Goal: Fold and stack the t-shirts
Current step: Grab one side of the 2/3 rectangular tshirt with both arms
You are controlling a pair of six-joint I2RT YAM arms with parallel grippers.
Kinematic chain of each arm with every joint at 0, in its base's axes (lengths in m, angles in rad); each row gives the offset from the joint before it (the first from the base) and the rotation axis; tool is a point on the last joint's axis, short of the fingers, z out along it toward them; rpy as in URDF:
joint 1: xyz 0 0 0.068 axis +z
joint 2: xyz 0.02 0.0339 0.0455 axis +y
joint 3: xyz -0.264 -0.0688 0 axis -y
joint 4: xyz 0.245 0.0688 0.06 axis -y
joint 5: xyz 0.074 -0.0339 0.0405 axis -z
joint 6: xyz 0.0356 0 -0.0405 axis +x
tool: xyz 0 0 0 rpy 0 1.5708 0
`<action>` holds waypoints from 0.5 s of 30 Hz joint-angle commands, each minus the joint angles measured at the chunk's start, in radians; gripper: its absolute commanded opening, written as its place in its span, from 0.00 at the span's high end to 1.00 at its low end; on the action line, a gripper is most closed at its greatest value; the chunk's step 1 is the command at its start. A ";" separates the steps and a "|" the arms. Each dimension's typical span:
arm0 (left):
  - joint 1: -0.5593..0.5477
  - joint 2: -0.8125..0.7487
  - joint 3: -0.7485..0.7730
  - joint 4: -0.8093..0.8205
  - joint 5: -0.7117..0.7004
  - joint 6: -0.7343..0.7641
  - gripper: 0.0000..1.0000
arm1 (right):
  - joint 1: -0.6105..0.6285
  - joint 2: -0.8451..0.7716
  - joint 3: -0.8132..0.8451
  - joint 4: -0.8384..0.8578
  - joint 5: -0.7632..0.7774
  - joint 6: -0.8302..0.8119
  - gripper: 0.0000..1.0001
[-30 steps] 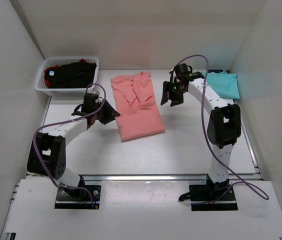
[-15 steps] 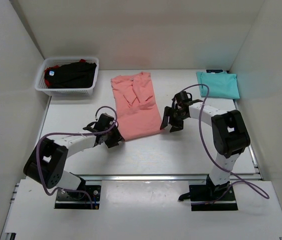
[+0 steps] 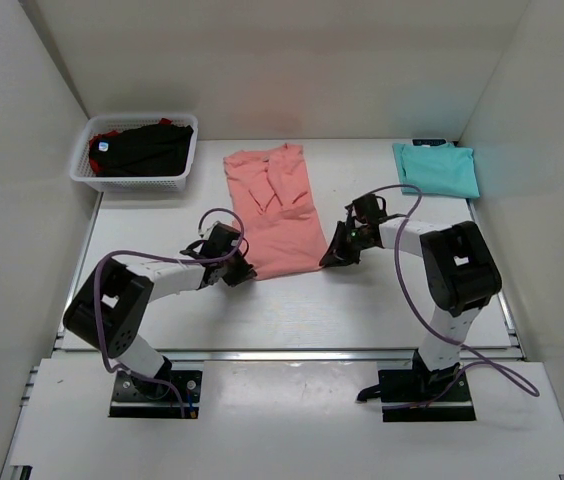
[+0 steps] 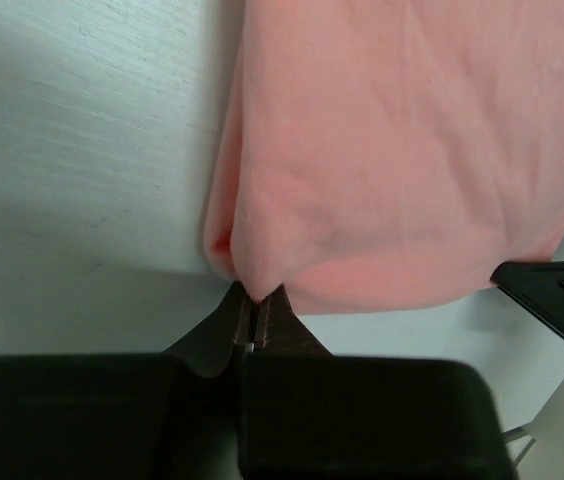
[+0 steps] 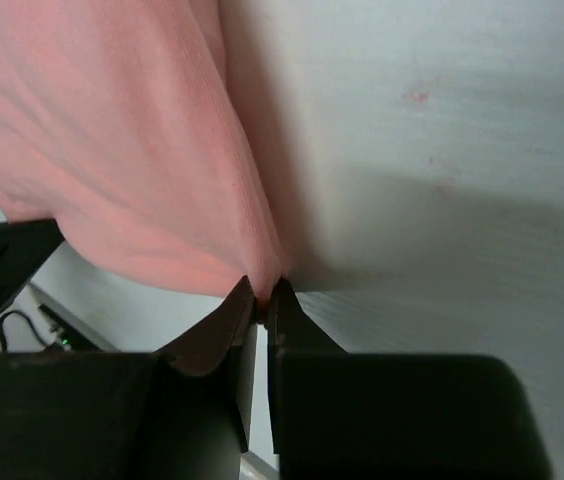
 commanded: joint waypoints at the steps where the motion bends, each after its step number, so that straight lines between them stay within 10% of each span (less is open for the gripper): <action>1: 0.020 -0.023 -0.027 0.004 -0.020 -0.011 1.00 | -0.020 -0.054 -0.053 0.034 -0.057 0.019 1.00; 15: -0.032 -0.542 -0.033 -0.516 0.248 0.128 1.00 | 0.049 -0.586 -0.307 -0.419 -0.256 -0.073 1.00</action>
